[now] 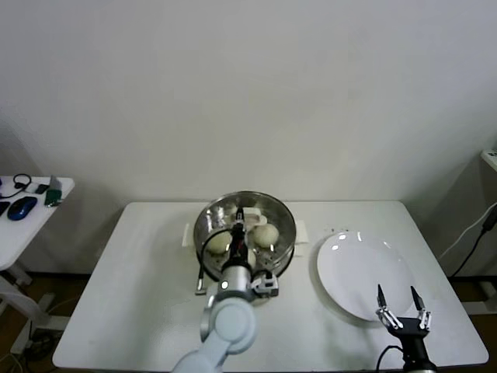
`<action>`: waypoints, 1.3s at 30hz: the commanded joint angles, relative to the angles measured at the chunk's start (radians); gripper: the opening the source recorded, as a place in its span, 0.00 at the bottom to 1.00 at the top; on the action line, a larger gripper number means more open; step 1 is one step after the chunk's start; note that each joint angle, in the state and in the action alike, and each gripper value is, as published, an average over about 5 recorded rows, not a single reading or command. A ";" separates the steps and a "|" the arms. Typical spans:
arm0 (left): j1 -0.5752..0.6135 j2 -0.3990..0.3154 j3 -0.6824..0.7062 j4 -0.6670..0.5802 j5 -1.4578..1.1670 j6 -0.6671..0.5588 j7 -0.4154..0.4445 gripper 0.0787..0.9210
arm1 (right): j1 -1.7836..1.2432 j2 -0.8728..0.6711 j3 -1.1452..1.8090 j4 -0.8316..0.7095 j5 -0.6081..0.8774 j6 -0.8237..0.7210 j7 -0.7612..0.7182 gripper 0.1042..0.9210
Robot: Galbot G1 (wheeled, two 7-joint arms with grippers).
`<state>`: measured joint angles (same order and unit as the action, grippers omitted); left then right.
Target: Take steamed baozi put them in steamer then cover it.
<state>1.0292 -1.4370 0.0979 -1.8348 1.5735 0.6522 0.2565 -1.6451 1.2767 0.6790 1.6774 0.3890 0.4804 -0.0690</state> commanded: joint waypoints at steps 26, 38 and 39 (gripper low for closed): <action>0.022 0.101 0.012 -0.141 -0.127 0.019 0.062 0.37 | 0.004 0.006 -0.001 -0.002 0.001 -0.002 -0.008 0.88; 0.101 0.278 -0.088 -0.375 -0.644 -0.123 -0.164 0.78 | -0.006 -0.001 -0.019 0.017 0.040 -0.053 0.049 0.88; 0.122 0.285 -0.127 -0.378 -0.709 -0.155 -0.201 0.81 | -0.009 -0.002 -0.020 0.022 0.035 -0.055 0.054 0.88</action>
<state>1.0692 -1.2788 0.1063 -2.0331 1.3107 0.6507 0.2442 -1.6453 1.2795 0.6683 1.6835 0.4089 0.4530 -0.0636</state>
